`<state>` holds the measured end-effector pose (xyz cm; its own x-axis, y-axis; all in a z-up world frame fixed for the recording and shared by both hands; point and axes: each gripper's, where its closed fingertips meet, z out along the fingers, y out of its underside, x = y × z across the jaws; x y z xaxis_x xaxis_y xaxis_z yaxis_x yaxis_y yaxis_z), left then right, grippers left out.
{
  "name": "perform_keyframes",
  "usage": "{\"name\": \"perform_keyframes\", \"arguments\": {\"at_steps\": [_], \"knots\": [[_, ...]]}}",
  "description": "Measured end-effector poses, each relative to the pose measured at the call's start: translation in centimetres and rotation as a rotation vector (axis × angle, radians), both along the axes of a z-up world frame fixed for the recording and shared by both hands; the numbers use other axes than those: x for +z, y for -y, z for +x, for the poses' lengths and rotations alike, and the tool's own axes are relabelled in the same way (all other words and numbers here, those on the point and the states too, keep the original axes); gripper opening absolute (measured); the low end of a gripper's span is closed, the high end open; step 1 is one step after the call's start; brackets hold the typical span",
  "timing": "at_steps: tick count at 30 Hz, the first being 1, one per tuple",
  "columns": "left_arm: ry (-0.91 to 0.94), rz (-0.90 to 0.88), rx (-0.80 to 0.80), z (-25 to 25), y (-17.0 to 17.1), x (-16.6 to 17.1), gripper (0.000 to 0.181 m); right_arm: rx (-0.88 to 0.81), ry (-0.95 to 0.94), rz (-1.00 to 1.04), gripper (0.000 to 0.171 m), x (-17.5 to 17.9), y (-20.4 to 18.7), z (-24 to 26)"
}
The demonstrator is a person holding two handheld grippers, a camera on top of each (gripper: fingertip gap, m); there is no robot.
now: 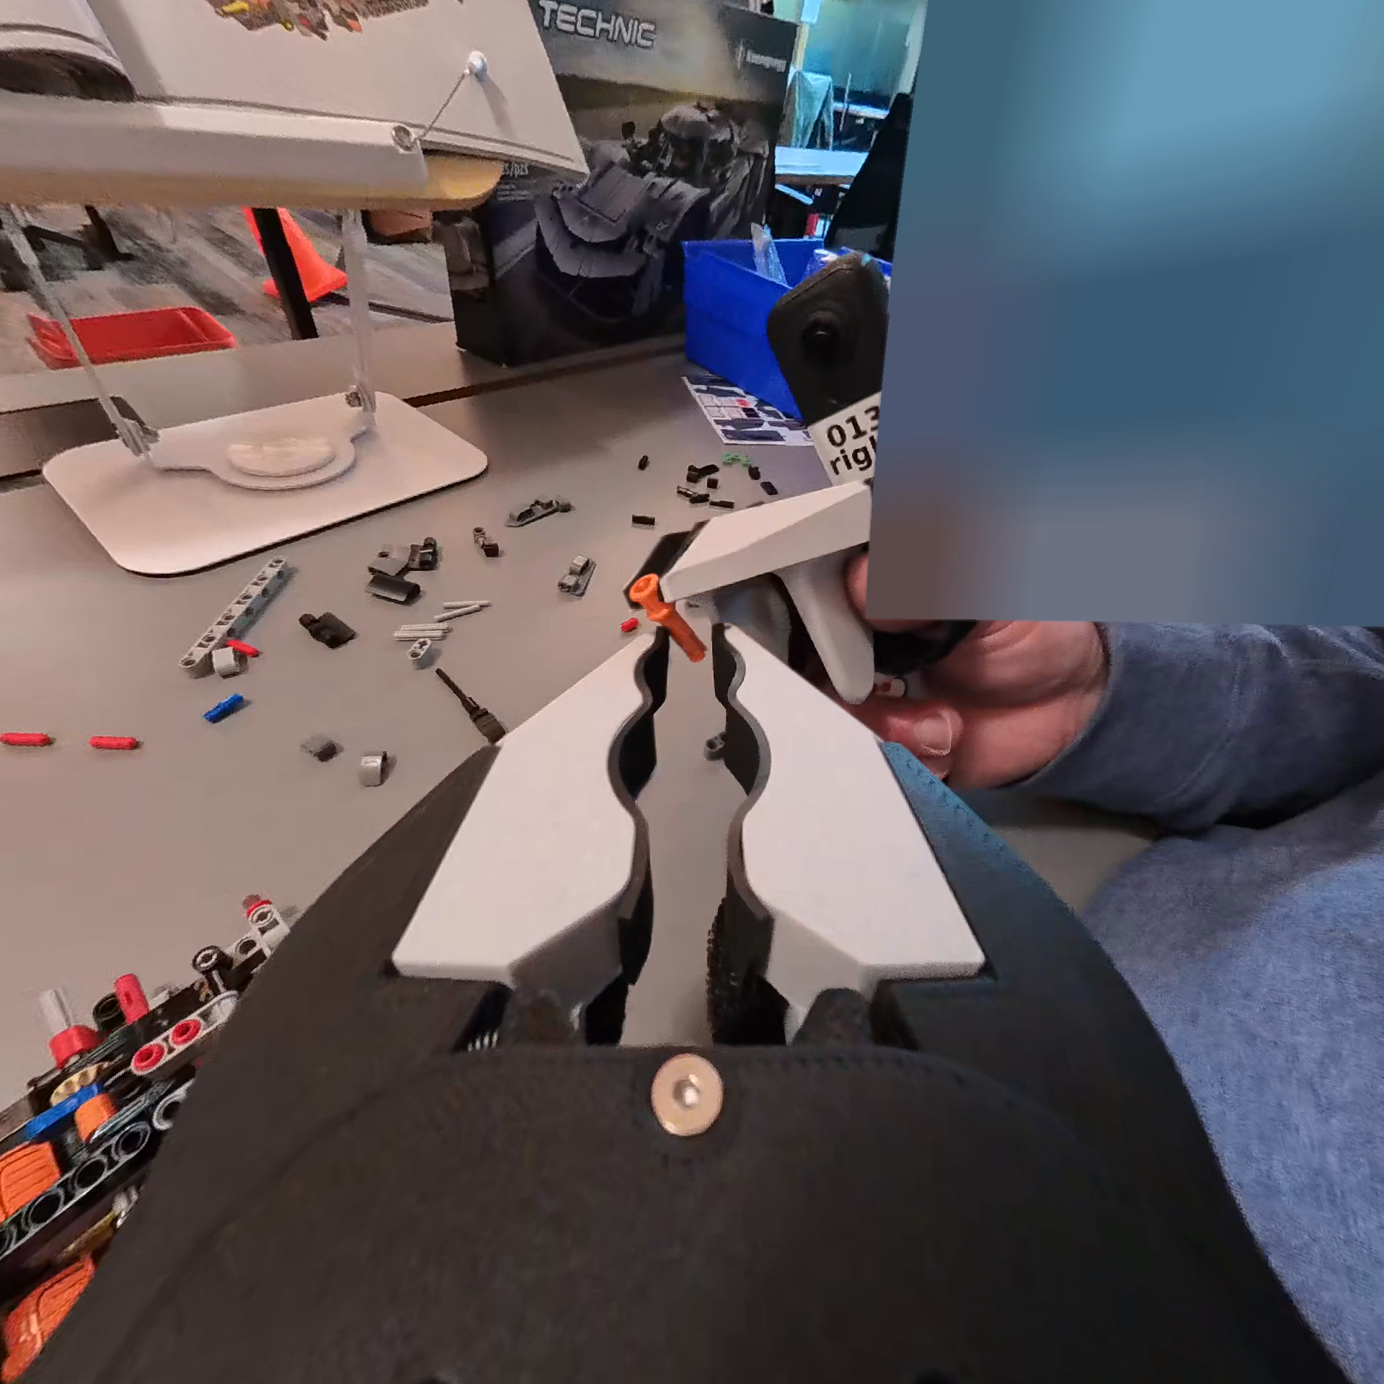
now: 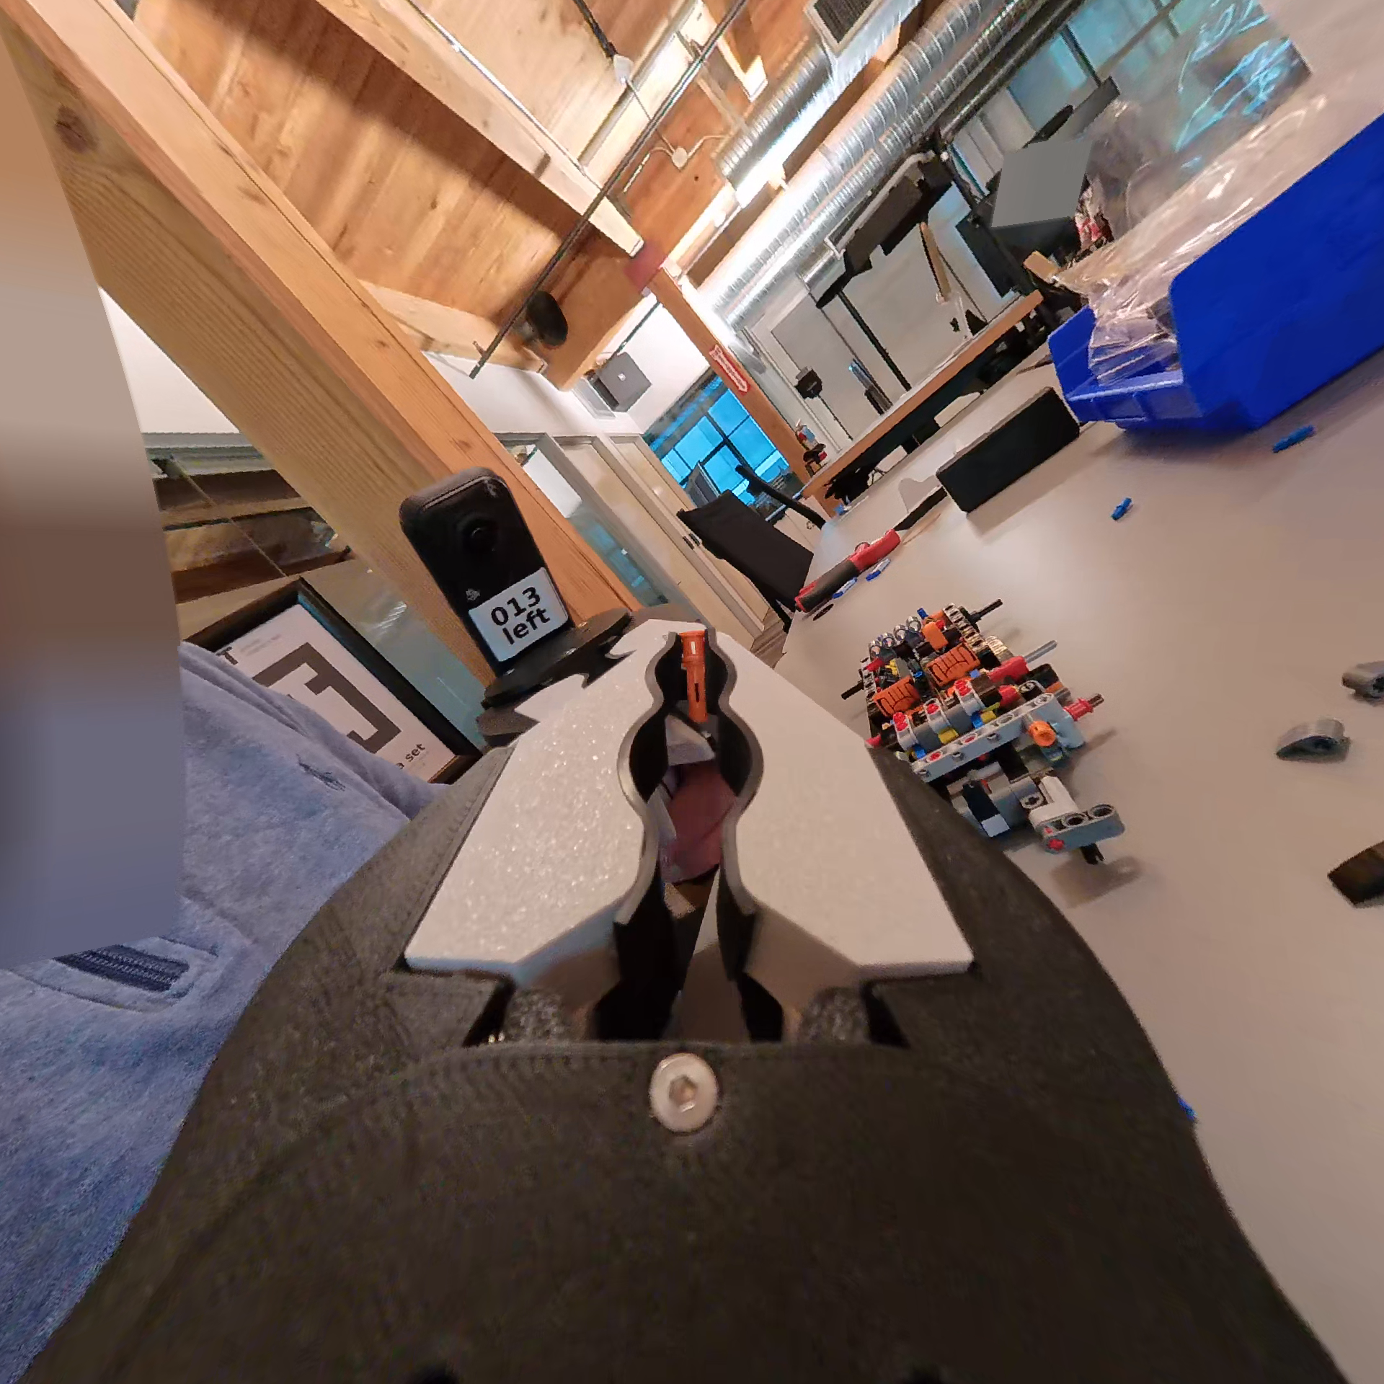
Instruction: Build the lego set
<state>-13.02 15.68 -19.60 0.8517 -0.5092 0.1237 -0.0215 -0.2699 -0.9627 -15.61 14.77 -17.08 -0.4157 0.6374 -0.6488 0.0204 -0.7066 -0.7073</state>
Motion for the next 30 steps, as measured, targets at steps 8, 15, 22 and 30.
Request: {"name": "perform_keyframes", "arguments": {"at_steps": [8, 15, 22, 30], "knots": [[-0.003, 0.015, -0.024, 0.0, 0.3, 0.2, 0.002, -0.016, -0.008, 0.115, 0.004, 0.5, 0.4, 0.5], [-0.345, 0.036, 0.005, -0.8, 0.3, -0.8, 0.001, -0.061, 0.112, 0.357, 0.003, -0.5, 0.4, 1.3], [-0.599, 0.018, 0.015, -1.0, 0.5, -2.2, 0.001, -0.076, 0.223, 0.513, 0.011, -1.7, 0.7, 1.5], [-0.654, 0.02, 0.021, -0.9, 0.5, -2.7, 0.001, -0.078, 0.289, 0.597, 0.005, -2.8, 0.9, 1.5]]}}
